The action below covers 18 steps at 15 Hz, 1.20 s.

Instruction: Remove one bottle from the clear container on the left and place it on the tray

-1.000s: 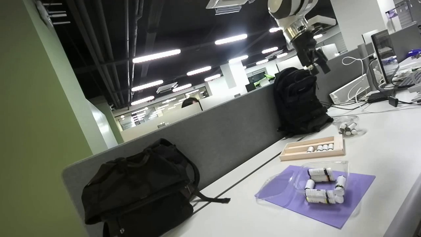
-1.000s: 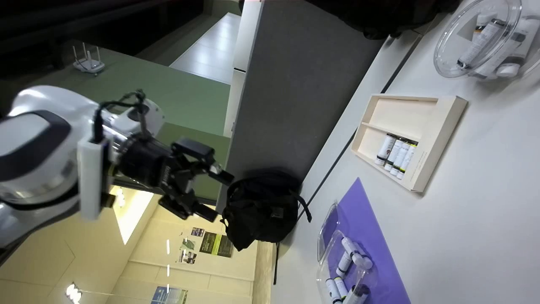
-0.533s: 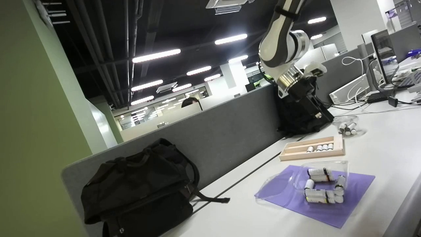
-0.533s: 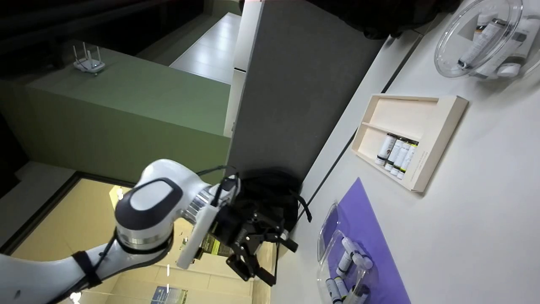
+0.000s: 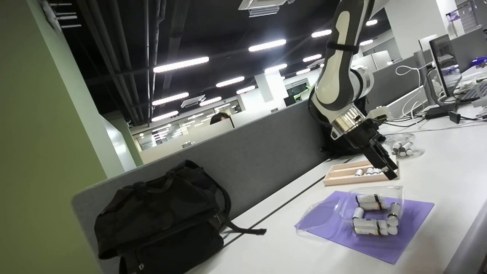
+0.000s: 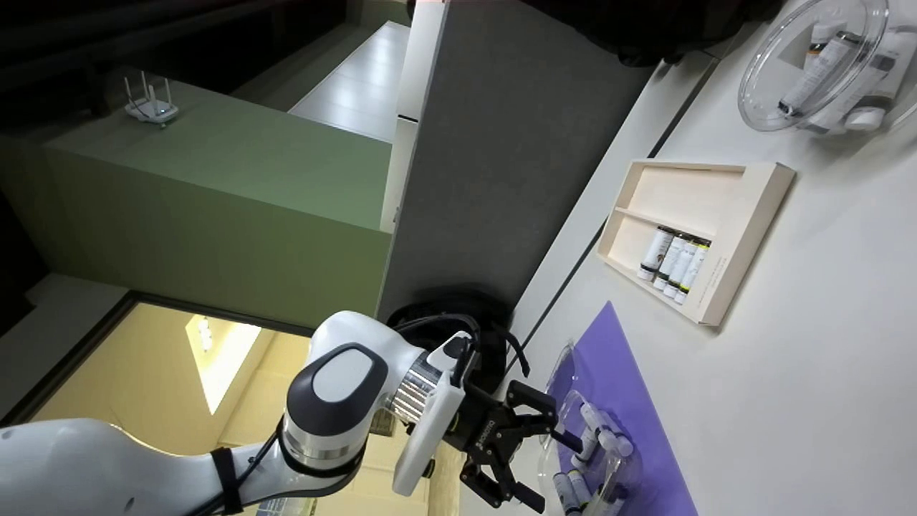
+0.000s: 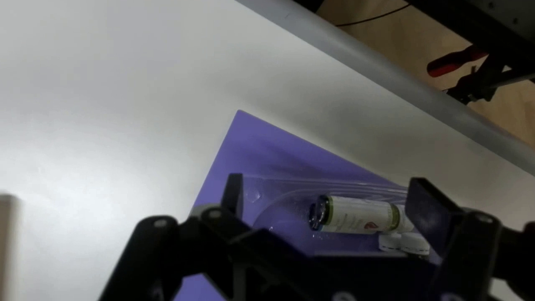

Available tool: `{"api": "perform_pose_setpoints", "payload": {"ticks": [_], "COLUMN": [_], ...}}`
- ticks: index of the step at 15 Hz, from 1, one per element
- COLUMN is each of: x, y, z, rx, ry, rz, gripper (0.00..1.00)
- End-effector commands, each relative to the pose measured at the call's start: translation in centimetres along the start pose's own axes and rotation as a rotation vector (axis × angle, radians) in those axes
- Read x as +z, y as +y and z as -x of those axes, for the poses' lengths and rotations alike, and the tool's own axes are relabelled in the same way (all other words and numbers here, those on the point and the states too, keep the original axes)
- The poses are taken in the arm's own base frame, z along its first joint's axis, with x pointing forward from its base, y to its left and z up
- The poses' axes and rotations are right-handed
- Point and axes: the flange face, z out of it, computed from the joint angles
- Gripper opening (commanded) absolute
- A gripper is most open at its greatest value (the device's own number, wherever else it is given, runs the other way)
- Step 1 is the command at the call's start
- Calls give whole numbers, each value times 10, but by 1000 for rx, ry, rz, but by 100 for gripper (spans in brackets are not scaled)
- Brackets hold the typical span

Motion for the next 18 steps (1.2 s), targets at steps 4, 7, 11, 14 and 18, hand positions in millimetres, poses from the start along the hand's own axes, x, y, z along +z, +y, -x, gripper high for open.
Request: {"api": "perform_pose_setpoints", "payload": {"ticks": [4, 7, 11, 14, 18], "x": [19, 21, 21, 21, 29], "y": [-15, -16, -18, -18, -14], "z": [-8, -13, -13, -20, -34], "rx": [-45, -45, -48, -60, -36], "ry": [117, 103, 102, 154, 244], "rz": [47, 48, 48, 70, 85], "gripper": [100, 100, 100, 100, 100]}}
